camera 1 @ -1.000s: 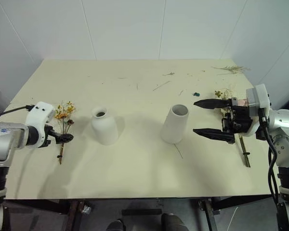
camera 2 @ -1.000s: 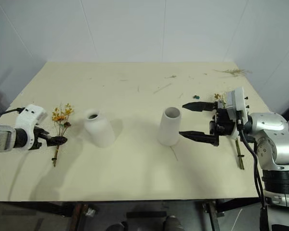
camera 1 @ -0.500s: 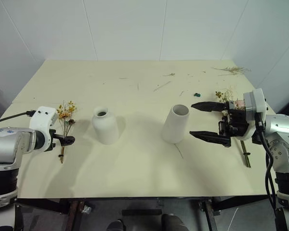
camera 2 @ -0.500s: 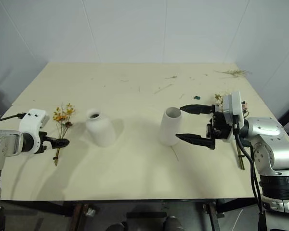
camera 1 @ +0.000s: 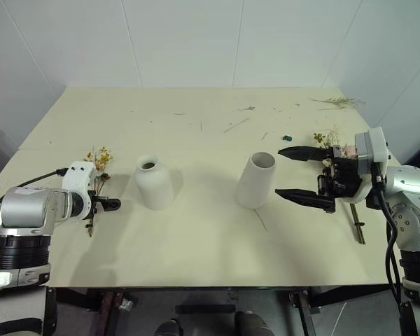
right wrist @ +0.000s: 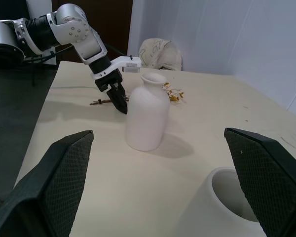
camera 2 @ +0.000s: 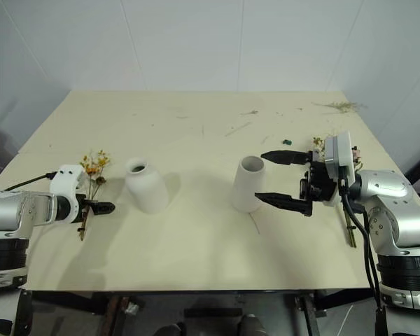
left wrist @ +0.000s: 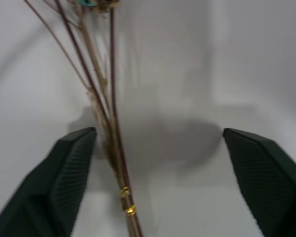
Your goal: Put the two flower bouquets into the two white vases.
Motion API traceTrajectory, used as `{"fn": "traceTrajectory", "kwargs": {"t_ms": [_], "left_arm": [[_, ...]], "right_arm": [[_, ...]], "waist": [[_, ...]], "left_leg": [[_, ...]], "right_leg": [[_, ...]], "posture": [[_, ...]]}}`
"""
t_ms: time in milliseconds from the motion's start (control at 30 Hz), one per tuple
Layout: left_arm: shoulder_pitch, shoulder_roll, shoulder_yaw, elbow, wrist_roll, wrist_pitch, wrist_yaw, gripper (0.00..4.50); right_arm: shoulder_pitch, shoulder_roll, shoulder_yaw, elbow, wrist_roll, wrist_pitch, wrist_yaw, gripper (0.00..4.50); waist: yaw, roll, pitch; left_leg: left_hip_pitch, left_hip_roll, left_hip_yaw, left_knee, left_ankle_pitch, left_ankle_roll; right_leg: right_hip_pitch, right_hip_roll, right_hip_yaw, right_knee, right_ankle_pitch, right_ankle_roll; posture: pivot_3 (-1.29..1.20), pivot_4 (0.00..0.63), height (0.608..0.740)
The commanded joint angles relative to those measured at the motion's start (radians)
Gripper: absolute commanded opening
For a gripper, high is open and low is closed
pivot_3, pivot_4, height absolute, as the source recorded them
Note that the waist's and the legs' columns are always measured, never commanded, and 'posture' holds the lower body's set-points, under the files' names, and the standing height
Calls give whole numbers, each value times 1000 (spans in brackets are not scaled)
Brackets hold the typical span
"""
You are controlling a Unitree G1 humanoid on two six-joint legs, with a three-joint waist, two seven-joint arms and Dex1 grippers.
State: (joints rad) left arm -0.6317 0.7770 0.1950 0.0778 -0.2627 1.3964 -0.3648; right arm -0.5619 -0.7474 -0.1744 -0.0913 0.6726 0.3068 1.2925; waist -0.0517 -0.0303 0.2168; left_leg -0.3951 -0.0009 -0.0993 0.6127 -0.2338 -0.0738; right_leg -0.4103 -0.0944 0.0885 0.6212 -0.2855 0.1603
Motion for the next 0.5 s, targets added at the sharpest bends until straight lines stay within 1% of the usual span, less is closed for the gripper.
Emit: {"fn": "traceTrajectory", "kwargs": {"t_ms": [33,200,367,500], "left_arm": [[51,28,22,-9,4,15,-4,2982],[89,51,42,-5,2,10,-12,1432],[90,59,49,17,0,-11,-19,20],[49,35,103,77,1,-83,-4,20]], "right_arm": [[-1,-17,-43,-36,26,-1,-7,4500],[-1,-19,-48,-30,23,-3,-10,4500],[-9,-20,-47,-18,18,-7,-10,4500],[-12,-24,-50,-12,14,-8,-16,4500]], "waist": [[-3,0,0],[-4,0,0],[-3,0,0],[-2,0,0]], "left_leg": [[0,0,0,0,0,0],[2,0,0,0,0,0],[3,0,0,0,0,0],[4,0,0,0,0,0]], "right_leg": [[0,0,0,0,0,0],[2,0,0,0,0,0],[3,0,0,0,0,0],[3,0,0,1,0,0]], "posture": [[0,150,740],[0,150,740],[0,150,740],[0,150,740]]}}
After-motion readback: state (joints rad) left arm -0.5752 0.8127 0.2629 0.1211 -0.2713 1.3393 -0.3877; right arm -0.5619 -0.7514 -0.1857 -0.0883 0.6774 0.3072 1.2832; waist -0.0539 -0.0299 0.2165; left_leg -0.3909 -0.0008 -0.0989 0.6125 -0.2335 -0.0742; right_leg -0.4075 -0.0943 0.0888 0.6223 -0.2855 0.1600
